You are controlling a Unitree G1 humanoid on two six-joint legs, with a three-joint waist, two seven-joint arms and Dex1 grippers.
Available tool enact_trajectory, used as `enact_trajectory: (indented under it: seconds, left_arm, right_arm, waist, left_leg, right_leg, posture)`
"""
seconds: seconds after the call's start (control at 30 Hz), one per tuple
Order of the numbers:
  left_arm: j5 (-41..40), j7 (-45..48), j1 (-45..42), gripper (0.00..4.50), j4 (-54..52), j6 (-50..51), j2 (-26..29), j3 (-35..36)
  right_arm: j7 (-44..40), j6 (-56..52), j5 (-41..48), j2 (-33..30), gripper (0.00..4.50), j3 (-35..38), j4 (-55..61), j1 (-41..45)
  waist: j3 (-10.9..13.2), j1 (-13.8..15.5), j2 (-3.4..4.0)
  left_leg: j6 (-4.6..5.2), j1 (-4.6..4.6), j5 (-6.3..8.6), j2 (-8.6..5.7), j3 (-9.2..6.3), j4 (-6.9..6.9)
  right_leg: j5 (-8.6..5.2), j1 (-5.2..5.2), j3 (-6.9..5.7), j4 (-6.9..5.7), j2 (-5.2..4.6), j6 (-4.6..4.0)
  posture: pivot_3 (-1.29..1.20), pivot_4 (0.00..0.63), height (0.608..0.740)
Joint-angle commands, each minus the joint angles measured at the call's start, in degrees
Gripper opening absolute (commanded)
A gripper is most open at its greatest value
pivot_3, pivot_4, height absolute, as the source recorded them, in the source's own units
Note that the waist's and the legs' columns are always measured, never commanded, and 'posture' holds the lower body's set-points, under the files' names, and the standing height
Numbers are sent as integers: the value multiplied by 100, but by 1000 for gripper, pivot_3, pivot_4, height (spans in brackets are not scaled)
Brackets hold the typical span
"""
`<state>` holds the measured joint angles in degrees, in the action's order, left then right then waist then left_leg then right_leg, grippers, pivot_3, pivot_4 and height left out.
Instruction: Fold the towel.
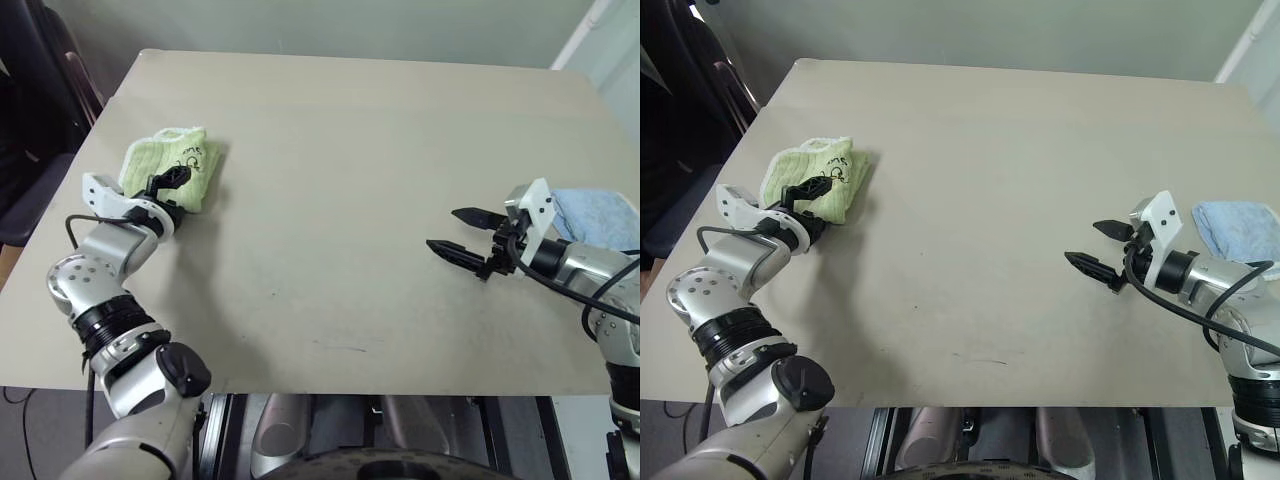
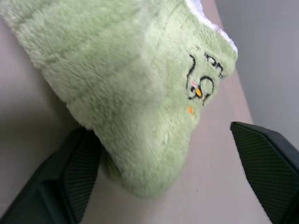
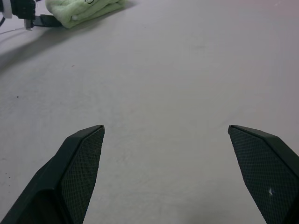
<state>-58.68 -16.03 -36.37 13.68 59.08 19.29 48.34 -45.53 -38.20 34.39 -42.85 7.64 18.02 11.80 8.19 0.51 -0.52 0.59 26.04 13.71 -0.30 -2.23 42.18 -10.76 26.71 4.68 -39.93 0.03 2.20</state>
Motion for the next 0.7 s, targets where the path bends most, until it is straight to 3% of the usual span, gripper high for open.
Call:
enact_trajectory:
  seconds: [0.03, 0.13, 0.47, 0.53, 0.6, 0.7]
  left_arm:
    - [-437, -447, 98, 4446, -779, 368, -197, -152]
    - [-409, -254, 327, 4446, -1366, 570, -183, -646]
    - [-698, 2022, 1217, 4446, -2587, 1198, 724, -2369]
    - [16, 3235, 1359, 4446, -2936, 202, 1046, -3042]
    - [1248, 4313, 1531, 4446, -3077, -1440, 1317, -3778]
    - [2156, 5491, 1509, 4446, -2602, -2953, 1324, -4476]
  right_arm:
    - [1, 135, -8, 36, 4500, 113, 149, 0]
    - [43, 116, 11, 62, 4500, 141, 224, -28]
    - [60, 4, 70, -86, 4500, 375, 380, -143]
    - [110, -48, 138, -95, 4500, 509, 518, -243]
    - [164, -93, 193, -68, 4500, 606, 633, -325]
    - [355, 81, 182, 159, 4500, 733, 764, -473]
  waist:
    - [1, 2, -1]
    - [4, 3, -7]
    - [6, -3, -10]
    - [6, 1, -10]
    - [5, 8, -9]
    - [5, 13, -8]
  left_leg:
    - [-4, 0, -2, 0, 1, 0]
    - [-24, 0, -14, 0, 0, 0]
    - [6, -3, 27, 3, -15, -1]
    - [3, -2, 29, 4, -20, -1]
    - [-1, 2, 33, 4, -29, -1]
    - [2, 4, 42, 5, -36, 1]
  right_leg:
    - [0, 0, 0, 1, 0, 0]
    - [0, -1, 0, 1, 0, 0]
    - [-3, 4, 2, 0, 3, -6]
    - [-5, 5, 1, -1, 5, -9]
    - [-8, 8, 1, 0, 9, -13]
    - [-19, 12, 5, -1, 20, -5]
  posture:
    - [0, 150, 697]
    - [0, 150, 697]
    - [0, 150, 697]
    - [0, 150, 697]
    - [0, 150, 697]
    - [0, 150, 697]
